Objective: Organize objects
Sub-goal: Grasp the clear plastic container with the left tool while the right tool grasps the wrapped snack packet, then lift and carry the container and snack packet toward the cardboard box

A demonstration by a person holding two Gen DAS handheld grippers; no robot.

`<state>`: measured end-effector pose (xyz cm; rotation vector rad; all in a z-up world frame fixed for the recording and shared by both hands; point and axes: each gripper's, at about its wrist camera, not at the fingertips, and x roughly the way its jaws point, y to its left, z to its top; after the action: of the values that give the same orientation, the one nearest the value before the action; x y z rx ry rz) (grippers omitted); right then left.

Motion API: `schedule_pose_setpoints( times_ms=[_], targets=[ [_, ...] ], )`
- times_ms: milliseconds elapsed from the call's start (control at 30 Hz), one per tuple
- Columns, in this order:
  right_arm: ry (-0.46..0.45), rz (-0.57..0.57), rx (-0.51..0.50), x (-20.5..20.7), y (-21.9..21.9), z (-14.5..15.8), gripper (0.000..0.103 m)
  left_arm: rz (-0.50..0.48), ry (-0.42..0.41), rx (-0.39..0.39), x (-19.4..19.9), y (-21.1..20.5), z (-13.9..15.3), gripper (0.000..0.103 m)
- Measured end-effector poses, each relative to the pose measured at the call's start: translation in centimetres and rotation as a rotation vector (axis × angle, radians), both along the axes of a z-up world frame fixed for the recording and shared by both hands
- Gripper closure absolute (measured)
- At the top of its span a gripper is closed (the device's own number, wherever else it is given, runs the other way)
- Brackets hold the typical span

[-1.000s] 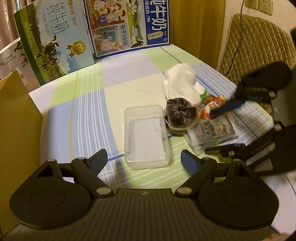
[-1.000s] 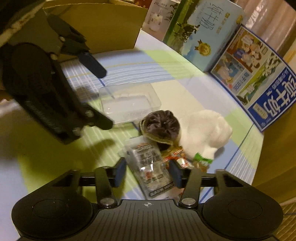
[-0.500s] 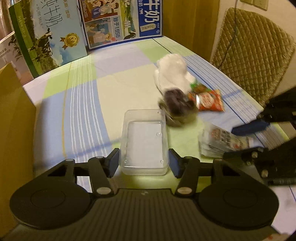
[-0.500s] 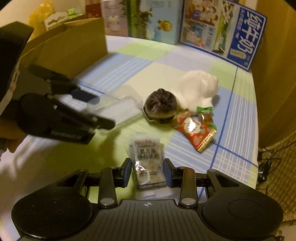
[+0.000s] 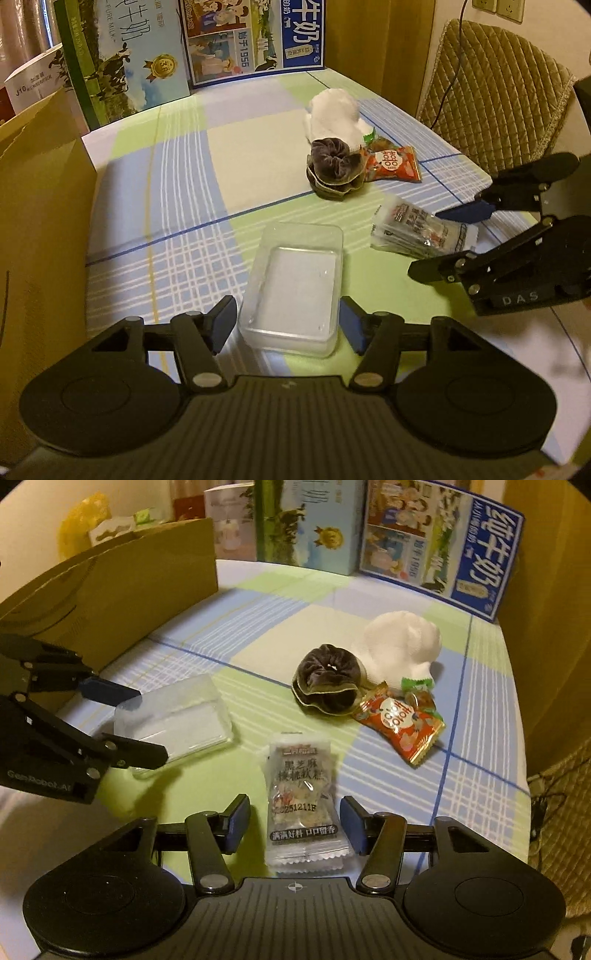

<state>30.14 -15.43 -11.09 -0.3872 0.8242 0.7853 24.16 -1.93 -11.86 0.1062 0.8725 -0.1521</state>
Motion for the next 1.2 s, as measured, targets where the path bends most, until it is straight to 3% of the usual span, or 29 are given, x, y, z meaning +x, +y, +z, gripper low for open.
schedule_pose_setpoints(
  times_ms=[100, 633, 1200],
  targets=[
    [0.010, -0.006, 0.012, -0.4, -0.2, 0.2, 0.062, -0.008, -0.001, -0.005, 0.1, 0.1, -0.3, 0.047],
    [-0.003, -0.094, 0.016, -0.6, 0.7, 0.2, 0.062, -0.055, 0.021, 0.012, 1.5, -0.4, -0.9, 0.049],
    [-0.024, -0.141, 0.014, -1.3, 0.5, 1.7, 0.069, -0.020, 0.018, -0.019, 0.6, -0.3, 0.2, 0.052]
  ],
)
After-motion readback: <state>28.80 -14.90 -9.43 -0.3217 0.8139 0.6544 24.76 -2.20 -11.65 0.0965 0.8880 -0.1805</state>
